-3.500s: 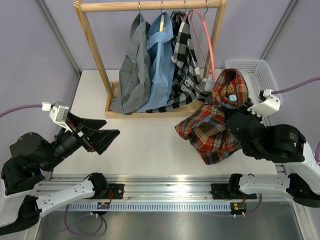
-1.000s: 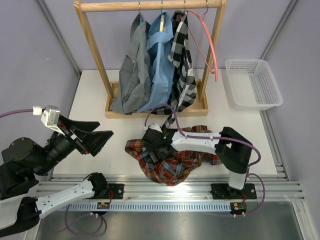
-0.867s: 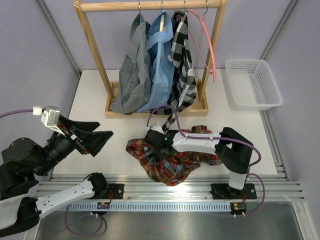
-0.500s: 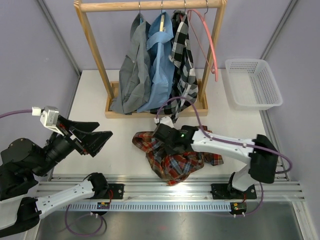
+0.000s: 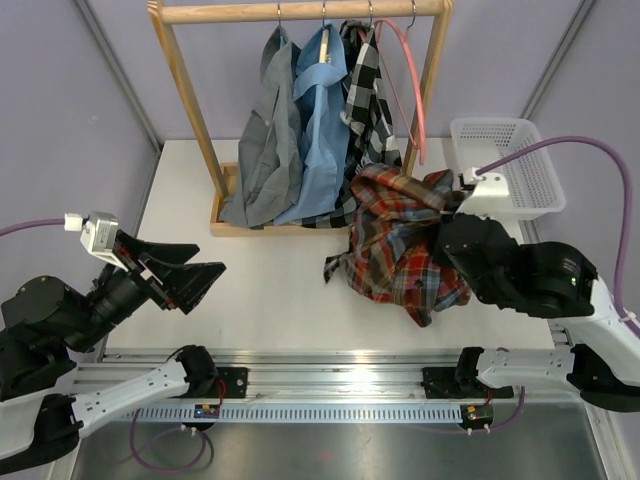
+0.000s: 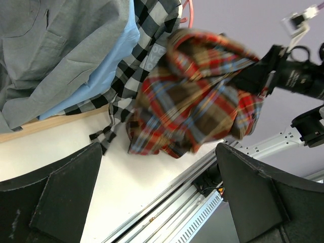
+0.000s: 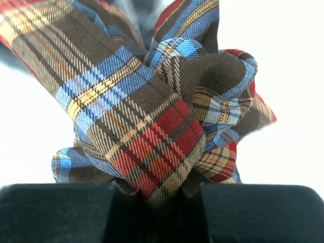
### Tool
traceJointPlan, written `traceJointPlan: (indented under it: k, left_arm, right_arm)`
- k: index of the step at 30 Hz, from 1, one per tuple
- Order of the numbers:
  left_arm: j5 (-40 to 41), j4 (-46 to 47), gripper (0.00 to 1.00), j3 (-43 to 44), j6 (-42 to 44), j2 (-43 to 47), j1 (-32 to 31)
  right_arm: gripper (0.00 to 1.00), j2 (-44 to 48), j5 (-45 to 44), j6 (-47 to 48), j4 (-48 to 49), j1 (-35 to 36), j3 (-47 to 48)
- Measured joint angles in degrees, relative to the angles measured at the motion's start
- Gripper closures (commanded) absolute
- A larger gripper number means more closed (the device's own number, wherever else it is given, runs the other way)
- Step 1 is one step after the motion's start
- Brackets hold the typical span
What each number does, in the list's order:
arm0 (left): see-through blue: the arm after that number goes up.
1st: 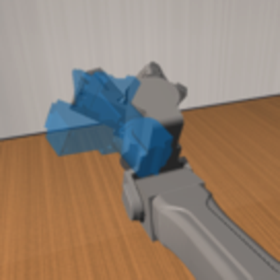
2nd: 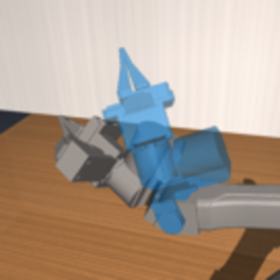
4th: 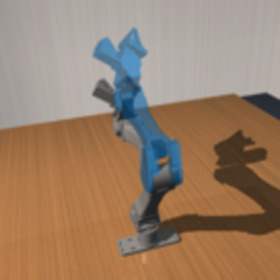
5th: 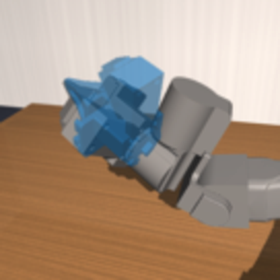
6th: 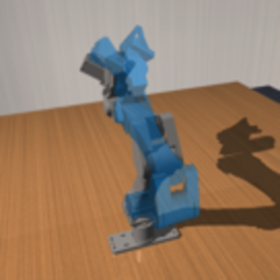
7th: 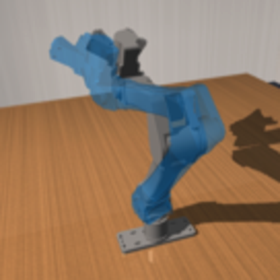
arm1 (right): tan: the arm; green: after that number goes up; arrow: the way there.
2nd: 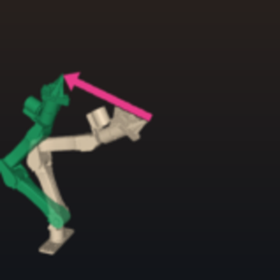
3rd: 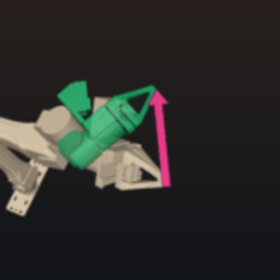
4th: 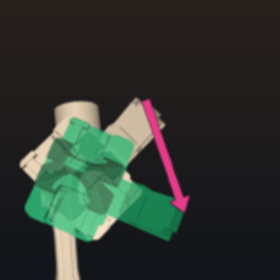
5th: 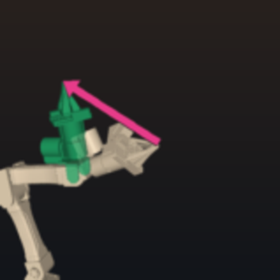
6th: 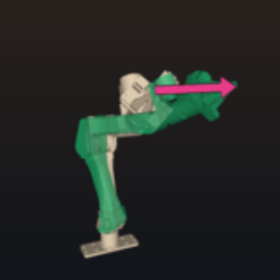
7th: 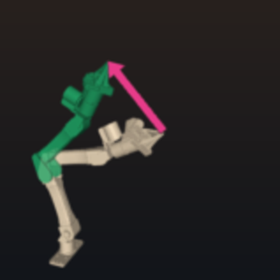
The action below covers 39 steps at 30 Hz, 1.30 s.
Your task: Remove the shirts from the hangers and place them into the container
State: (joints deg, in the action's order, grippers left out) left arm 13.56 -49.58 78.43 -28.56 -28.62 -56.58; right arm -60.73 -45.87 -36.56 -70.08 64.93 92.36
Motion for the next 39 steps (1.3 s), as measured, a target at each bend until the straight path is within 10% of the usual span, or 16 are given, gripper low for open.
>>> traceJointPlan:
  k: [8,19,32,39]
  left_arm:
    - [-0.1,0.0,0.01,1.1,0.0,-0.4,0.0]
    - [-0.8,0.0,0.01,1.1,0.0,-0.4,0.0]
    - [-1.9,0.6,0.01,1.2,1.0,-0.8,0.0]
    - [-2.4,1.2,0.01,1.3,2.3,-2.4,0.0]
  right_arm:
    - [1.00,-5.3,-18.9,-13.7,-7.6,-0.2,10.5]
    - [1.00,-10.6,-26.9,-8.4,-8.8,-14.6,19.4]
    - [1.00,-16.8,-7.2,10.8,0.5,-49.3,19.5]
    - [1.00,-32.0,5.2,19.0,4.3,-59.0,34.8]
